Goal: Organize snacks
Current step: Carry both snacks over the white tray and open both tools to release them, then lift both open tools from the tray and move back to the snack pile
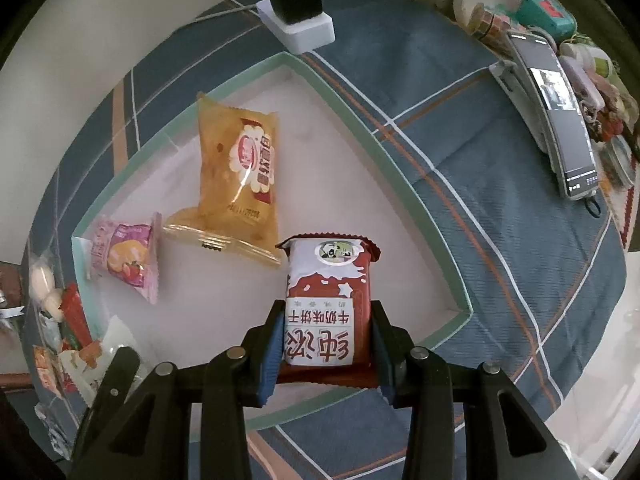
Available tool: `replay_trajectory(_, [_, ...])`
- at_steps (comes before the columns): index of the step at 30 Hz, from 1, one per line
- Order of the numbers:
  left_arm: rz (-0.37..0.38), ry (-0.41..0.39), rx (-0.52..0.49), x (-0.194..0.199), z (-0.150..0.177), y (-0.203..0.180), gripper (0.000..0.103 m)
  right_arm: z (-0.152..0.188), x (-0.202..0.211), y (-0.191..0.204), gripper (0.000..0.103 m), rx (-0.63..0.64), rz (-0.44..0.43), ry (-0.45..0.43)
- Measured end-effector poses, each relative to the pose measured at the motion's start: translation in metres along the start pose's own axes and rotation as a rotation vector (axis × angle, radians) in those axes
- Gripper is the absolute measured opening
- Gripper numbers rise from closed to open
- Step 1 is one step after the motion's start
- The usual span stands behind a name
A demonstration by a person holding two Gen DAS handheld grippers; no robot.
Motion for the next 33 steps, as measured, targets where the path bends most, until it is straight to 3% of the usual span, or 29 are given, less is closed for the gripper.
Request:
replay_trajectory(2, [0.007,0.000,-0.003,0.000,0.000,-0.001,0.052,0.000,-0.002,0.000,0.042,0.002,0.001,0.005])
replay_trajectory(4, [0.004,0.008,-0.002,-0.001,0.000,-0.002,0.073,-0.003,-0.005,0.000,0.043,0.003,0.004,0.009])
replay_trajectory(10, [0.006,0.015,0.020,0.002,-0.003,0.002,0.074,-0.005,-0.007,0.005,0.068,0.035,0.034,0.008])
replay_trajectory(13, [0.014,0.014,0.039,0.006,-0.007,0.005,0.083,-0.005,-0.007,0.010,0.076,0.056,0.051,0.004])
replay_trajectory(20, [-0.005,-0.016,0.061,0.020,-0.017,0.013,0.093,-0.007,-0.001,0.029,0.089,0.107,0.071,-0.017])
replay_trajectory(28, [-0.141,-0.081,0.073,0.033,-0.030,0.046,0.102,-0.010,0.010,0.042,0.102,0.131,0.075,-0.054])
replay_trajectory(33, [-0.300,-0.107,0.051,0.042,-0.036,0.080,0.103,-0.010,0.022,0.045,0.103,0.136,0.054,-0.078])
Point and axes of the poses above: each gripper's, at about its wrist camera, not at the fingertips, and x roughly against the way its jaws point, y to its left, z to its underside, the point moved 8 cm from there along -x, roughly the way its jaws point, and after that the axes turned 11 degrees about -y, right-handed, at the moved point
